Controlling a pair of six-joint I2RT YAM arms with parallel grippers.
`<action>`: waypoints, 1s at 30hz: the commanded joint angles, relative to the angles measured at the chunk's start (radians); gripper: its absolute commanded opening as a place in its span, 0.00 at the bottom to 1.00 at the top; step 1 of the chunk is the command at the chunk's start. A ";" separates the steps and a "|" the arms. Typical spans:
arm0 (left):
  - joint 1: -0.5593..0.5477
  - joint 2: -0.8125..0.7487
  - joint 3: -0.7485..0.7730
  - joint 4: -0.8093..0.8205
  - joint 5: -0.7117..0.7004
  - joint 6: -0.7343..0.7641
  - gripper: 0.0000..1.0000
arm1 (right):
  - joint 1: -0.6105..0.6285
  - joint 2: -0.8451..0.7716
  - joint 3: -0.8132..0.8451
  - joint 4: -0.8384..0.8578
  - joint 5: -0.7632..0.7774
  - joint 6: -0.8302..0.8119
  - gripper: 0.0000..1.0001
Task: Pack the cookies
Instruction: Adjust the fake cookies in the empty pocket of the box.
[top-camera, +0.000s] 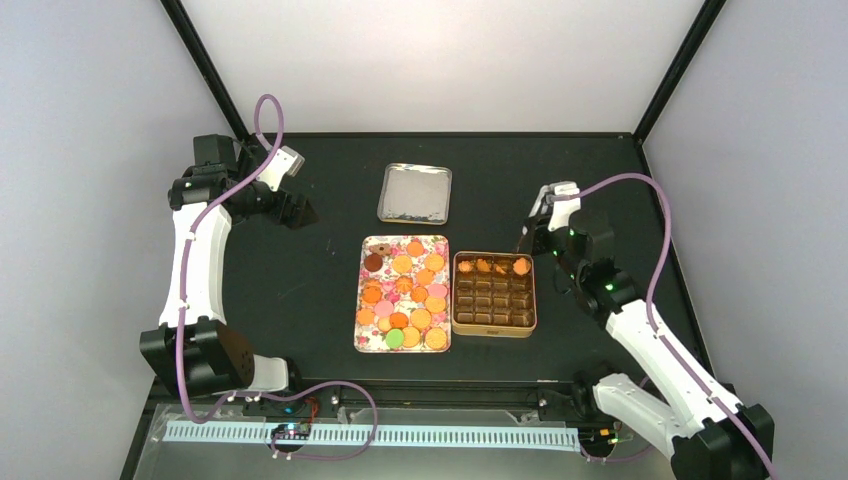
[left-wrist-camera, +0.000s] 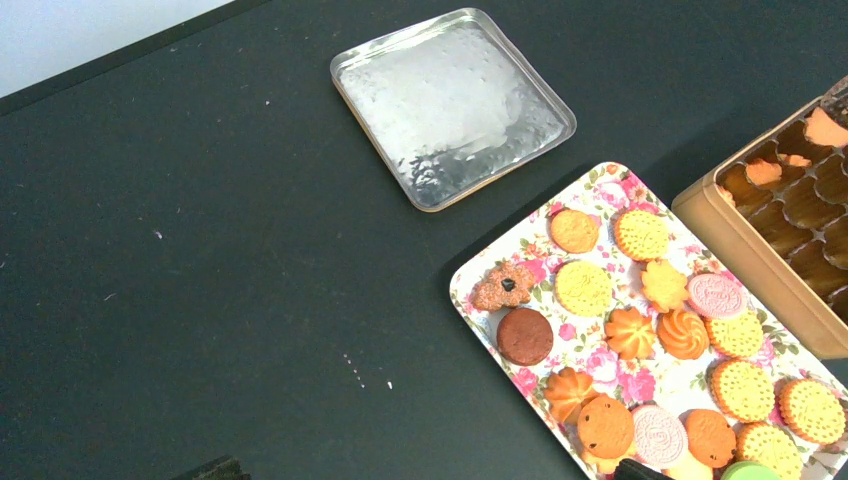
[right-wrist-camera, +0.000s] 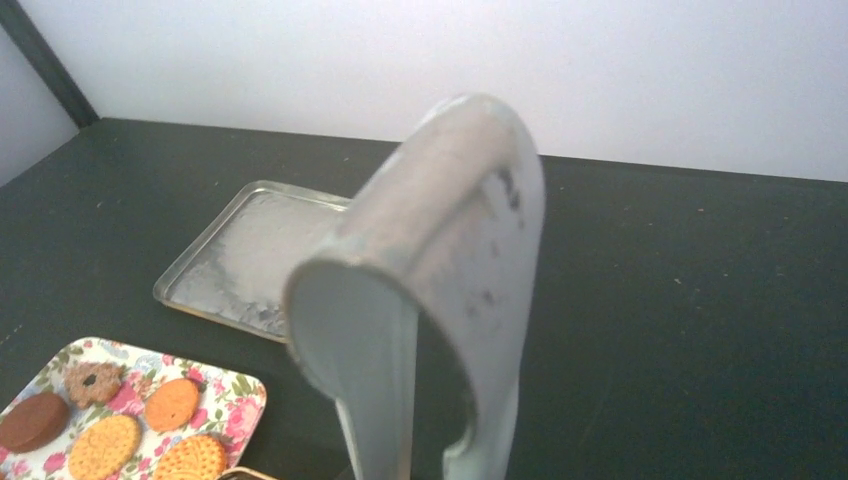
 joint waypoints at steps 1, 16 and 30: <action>0.004 -0.011 0.031 0.012 0.031 0.006 0.98 | -0.036 -0.039 -0.006 -0.007 0.017 0.021 0.28; 0.004 -0.012 0.031 0.009 0.031 0.011 0.98 | -0.077 -0.023 -0.054 0.025 -0.045 0.060 0.29; 0.005 -0.013 0.035 0.007 0.043 0.011 0.98 | -0.078 -0.020 -0.065 0.109 -0.126 0.088 0.28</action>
